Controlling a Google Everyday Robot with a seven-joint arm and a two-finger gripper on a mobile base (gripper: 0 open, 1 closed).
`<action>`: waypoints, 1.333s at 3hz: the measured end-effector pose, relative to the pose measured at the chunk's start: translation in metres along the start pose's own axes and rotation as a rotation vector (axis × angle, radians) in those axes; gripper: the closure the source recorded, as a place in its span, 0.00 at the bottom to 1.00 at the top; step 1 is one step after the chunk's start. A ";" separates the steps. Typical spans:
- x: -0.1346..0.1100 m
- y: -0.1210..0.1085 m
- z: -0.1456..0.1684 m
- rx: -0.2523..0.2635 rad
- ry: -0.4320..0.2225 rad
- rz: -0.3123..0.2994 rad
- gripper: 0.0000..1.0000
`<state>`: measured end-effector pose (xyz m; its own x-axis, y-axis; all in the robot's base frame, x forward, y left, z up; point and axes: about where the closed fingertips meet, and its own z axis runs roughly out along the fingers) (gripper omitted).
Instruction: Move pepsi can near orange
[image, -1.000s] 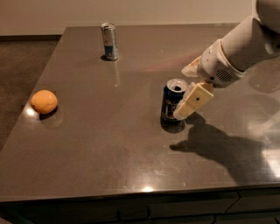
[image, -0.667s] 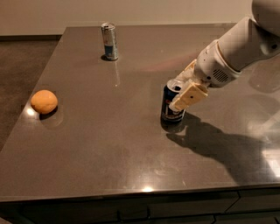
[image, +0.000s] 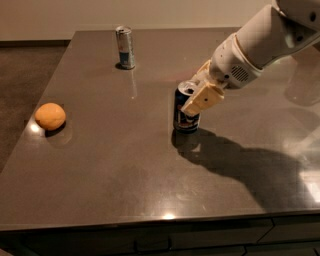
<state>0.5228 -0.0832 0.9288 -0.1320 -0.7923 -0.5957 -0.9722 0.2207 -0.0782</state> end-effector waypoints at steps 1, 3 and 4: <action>-0.036 0.001 0.012 -0.026 -0.011 -0.058 1.00; -0.112 0.007 0.070 -0.057 0.000 -0.180 1.00; -0.138 0.007 0.090 -0.078 -0.016 -0.194 1.00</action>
Offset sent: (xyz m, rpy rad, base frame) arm 0.0232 0.1364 0.0128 -0.0452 -0.0691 0.2023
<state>0.5517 0.0786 0.9381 0.0621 -0.8066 -0.5878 -0.9911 0.0195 -0.1314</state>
